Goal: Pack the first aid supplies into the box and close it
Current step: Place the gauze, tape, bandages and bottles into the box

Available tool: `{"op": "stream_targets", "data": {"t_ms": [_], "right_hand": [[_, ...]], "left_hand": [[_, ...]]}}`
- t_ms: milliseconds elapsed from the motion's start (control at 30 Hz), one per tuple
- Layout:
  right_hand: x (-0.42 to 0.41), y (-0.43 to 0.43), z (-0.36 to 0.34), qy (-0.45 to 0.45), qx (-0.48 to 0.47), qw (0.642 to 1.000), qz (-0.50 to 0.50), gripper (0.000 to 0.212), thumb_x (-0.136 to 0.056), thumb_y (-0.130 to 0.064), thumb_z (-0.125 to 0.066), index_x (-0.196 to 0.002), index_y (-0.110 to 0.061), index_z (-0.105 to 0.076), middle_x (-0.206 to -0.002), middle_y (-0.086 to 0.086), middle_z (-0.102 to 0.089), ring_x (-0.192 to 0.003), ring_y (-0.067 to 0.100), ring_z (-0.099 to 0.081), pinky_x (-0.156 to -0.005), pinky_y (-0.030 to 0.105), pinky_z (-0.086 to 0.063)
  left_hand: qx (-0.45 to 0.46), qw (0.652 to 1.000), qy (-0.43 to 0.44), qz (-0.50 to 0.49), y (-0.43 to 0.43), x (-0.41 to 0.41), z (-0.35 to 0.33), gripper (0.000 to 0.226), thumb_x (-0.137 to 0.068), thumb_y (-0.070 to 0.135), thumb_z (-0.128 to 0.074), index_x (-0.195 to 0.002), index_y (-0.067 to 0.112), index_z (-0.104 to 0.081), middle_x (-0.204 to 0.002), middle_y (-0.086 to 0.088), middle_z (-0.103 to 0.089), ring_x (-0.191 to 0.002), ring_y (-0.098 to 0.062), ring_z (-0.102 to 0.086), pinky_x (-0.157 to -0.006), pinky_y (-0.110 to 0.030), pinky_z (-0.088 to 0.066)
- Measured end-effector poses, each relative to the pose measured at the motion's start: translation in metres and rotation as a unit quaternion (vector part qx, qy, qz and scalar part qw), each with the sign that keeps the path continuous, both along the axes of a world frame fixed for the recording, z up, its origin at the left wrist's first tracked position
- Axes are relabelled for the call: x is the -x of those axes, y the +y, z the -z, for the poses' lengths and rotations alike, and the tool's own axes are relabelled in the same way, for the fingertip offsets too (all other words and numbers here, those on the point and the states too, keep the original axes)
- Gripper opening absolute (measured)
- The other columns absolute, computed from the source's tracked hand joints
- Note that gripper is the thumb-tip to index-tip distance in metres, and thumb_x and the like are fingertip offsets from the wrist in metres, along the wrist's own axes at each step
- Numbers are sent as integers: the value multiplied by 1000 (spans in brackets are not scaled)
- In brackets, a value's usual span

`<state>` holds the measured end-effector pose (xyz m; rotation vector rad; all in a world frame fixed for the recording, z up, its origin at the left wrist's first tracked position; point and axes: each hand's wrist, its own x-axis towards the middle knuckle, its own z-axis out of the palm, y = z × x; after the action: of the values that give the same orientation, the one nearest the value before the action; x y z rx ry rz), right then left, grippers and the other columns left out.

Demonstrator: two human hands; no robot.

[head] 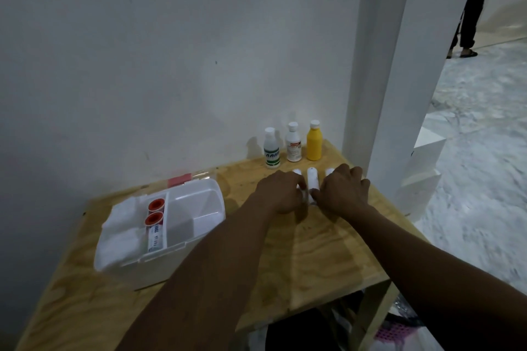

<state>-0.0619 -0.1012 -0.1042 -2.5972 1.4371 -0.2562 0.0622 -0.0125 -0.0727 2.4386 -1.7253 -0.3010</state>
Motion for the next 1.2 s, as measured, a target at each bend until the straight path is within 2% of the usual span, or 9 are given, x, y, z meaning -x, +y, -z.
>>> {"op": "stream_targets", "data": {"t_ms": [167, 300, 433, 600, 700, 900, 967, 1100, 1200], "right_hand": [[-2, 6, -5, -20, -22, 1000, 9, 49, -78, -53, -61, -104, -11, -62, -125, 15, -50, -123, 39, -38, -96, 50, -35], [-2, 11, -8, -35, -18, 999, 19, 49, -79, -54, -60, -102, -12, -65, -126, 15, -51, -124, 38, -39, -97, 50, -35], [0, 16, -17, -61, -12, 998, 22, 45, -80, -54, -60, -100, -14, -67, -120, 13, -55, -120, 37, -43, -98, 50, -36], [2, 25, -42, -160, -8, 987, 17, 30, -82, -45, -60, -98, -19, -61, -99, 4, -63, -104, 30, -55, -95, 48, -35], [-1, 37, -62, -222, -11, 975, -1, 22, -84, -40, -58, -94, -21, -57, -91, 0, -64, -94, 28, -61, -92, 44, -36], [-25, 82, -99, -291, 1, 954, -75, 15, -83, -38, -58, -91, -25, -60, -84, -10, -58, -97, 23, -61, -95, 43, -38], [-36, 102, -109, -305, 2, 945, -120, 17, -81, -39, -59, -93, -27, -63, -88, -10, -60, -99, 22, -62, -94, 42, -42], [-59, 140, -121, -272, -6, 939, -210, 27, -78, -39, -60, -102, -27, -63, -104, -3, -68, -101, 23, -61, -92, 45, -43], [-69, 164, -124, -202, -3, 946, -254, 35, -78, -37, -63, -111, -26, -58, -103, -3, -66, -101, 24, -59, -91, 43, -39]], "left_hand": [[10, 999, -17, -33, 11, -4, 4, 25, -92, 47, -61, -113, 33, -66, -113, 2, -67, -101, -21, -62, -70, -32, -45], [32, 998, -22, -48, 20, -4, 4, 24, -93, 40, -60, -115, 30, -62, -113, -1, -64, -103, -25, -63, -73, -34, -46], [71, 996, -24, -56, 28, -6, -4, 35, -87, 32, -67, -118, 25, -56, -113, -5, -62, -94, -25, -61, -70, -34, -45], [135, 988, 9, -73, 41, -19, -38, 36, -81, 28, -70, -115, 22, -58, -110, -5, -64, -94, -26, -63, -76, -38, -55], [180, 980, 10, -84, 59, -34, -67, 31, -79, 25, -71, -109, 20, -63, -113, -6, -65, -98, -26, -62, -78, -34, -52], [197, 973, -5, -122, 126, -68, -124, 22, -78, 18, -73, -99, 15, -72, -103, 0, -60, -94, -21, -59, -84, -33, -52], [179, 974, 3, -142, 153, -79, -137, 20, -79, 18, -75, -98, 15, -73, -102, -1, -63, -84, -19, -62, -80, -33, -56], [126, 977, 39, -169, 197, -91, -145, 18, -80, 15, -80, -96, 11, -73, -95, -7, -68, -62, -14, -64, -52, -20, -50], [97, 978, 59, -173, 216, -94, -140, 24, -79, 17, -83, -98, 9, -72, -94, -8, -70, -62, -14, -65, -52, -19, -48]]}}
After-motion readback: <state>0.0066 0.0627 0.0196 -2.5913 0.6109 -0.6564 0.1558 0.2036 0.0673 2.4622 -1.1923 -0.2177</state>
